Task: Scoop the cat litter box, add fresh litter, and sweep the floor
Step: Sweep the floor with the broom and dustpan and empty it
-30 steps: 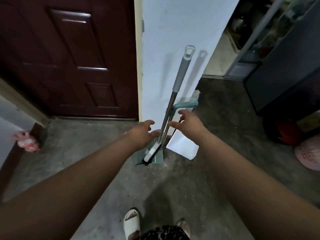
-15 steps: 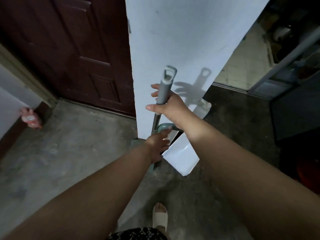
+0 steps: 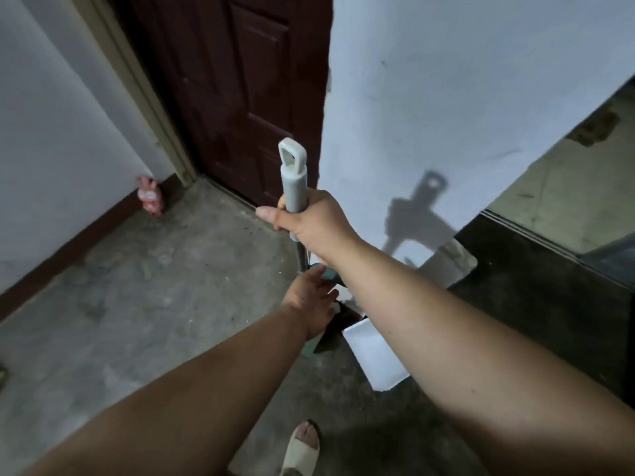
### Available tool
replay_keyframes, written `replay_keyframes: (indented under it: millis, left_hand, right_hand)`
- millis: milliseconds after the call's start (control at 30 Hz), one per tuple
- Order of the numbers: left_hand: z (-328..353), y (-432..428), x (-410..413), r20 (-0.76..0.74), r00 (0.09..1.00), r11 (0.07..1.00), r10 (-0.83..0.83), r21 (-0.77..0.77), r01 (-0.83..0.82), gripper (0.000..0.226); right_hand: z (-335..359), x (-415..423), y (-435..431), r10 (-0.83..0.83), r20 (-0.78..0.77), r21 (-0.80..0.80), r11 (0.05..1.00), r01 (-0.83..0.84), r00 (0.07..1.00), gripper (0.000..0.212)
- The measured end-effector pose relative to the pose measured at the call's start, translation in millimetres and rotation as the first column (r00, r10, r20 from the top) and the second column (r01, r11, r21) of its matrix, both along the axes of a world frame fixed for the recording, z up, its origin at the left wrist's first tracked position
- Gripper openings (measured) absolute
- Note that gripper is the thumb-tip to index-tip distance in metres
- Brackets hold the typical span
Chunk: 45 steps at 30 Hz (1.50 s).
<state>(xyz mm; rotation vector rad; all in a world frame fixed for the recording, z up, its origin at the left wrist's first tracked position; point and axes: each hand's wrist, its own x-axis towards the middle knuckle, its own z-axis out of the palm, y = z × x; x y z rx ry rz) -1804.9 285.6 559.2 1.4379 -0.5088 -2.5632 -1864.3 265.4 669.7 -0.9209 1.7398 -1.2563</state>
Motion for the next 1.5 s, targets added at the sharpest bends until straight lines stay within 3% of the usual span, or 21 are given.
replay_keyframes:
  millis: [133,233,300,367,500,633,733,1000,1267,1367,1433,1500]
  left_hand:
    - [20.5,-15.2,27.2,0.014,0.988,0.986,0.156,-0.059,-0.155,0.040]
    - [35.2,-27.0,58.1,0.103,0.955,0.956,0.278,-0.124,-0.265,0.035]
    - [40.7,-39.0,98.1,0.188,0.924,0.935,0.334,-0.190,-0.300,0.029]
    - [47.5,-44.7,133.5,0.245,0.906,0.922,0.346,-0.264,-0.281,0.034]
    - [52.6,-44.3,224.0,0.334,0.871,0.870,0.361,-0.457,-0.185,0.042]
    - [51.6,-38.6,318.8,0.454,0.828,0.830,0.328,-0.557,-0.023,0.044]
    - [57.9,-26.8,384.6,0.527,0.798,0.816,0.293,-0.573,0.079,0.047]
    - [65.3,19.6,562.0,0.618,0.686,0.762,0.383,-0.632,0.144,0.039]
    - [72.7,83.0,711.6,0.691,0.541,0.769,0.480,-0.628,0.120,0.034]
    - [69.5,122.4,760.8,0.746,0.489,0.792,0.453,-0.588,0.165,0.034]
    - [60.3,150.4,792.5,0.767,0.427,0.814,0.479,-0.570,0.110,0.030]
    - [49.4,168.1,821.8,0.748,0.345,0.803,0.567,-0.595,-0.031,0.025]
  right_hand:
    - [26.9,47.4,-32.5,-0.078,-0.070,-0.056,0.996,0.074,0.995,0.038]
    - [51.6,85.8,-54.6,-0.017,0.066,-0.158,0.987,0.027,0.998,0.035]
    - [67.3,121.0,-67.7,0.127,0.196,-0.216,0.973,-0.083,0.972,0.036]
    - [69.5,143.9,-77.6,0.212,0.220,-0.221,0.962,-0.163,0.952,0.035]
    - [51.3,221.8,-86.8,0.356,0.111,-0.176,0.926,-0.334,0.928,0.032]
    - [38.3,313.7,-84.5,0.307,0.066,-0.141,0.945,-0.296,0.949,0.025]
    - [38.9,384.8,-79.5,0.224,0.015,-0.145,0.965,-0.220,0.974,0.019]
    - [40.7,567.8,-59.4,0.223,0.104,-0.170,0.964,-0.204,0.969,0.014]
    - [41.5,722.7,-22.0,0.394,0.138,-0.168,0.913,-0.371,0.908,0.017]
    - [56.6,752.8,-28.5,0.304,0.183,-0.138,0.950,-0.282,0.935,0.018]
    - [65.8,762.5,-37.3,0.256,0.277,-0.109,0.966,-0.234,0.926,0.021]
    - [67.5,775.2,-43.1,0.360,0.244,-0.077,0.933,-0.352,0.900,0.027]
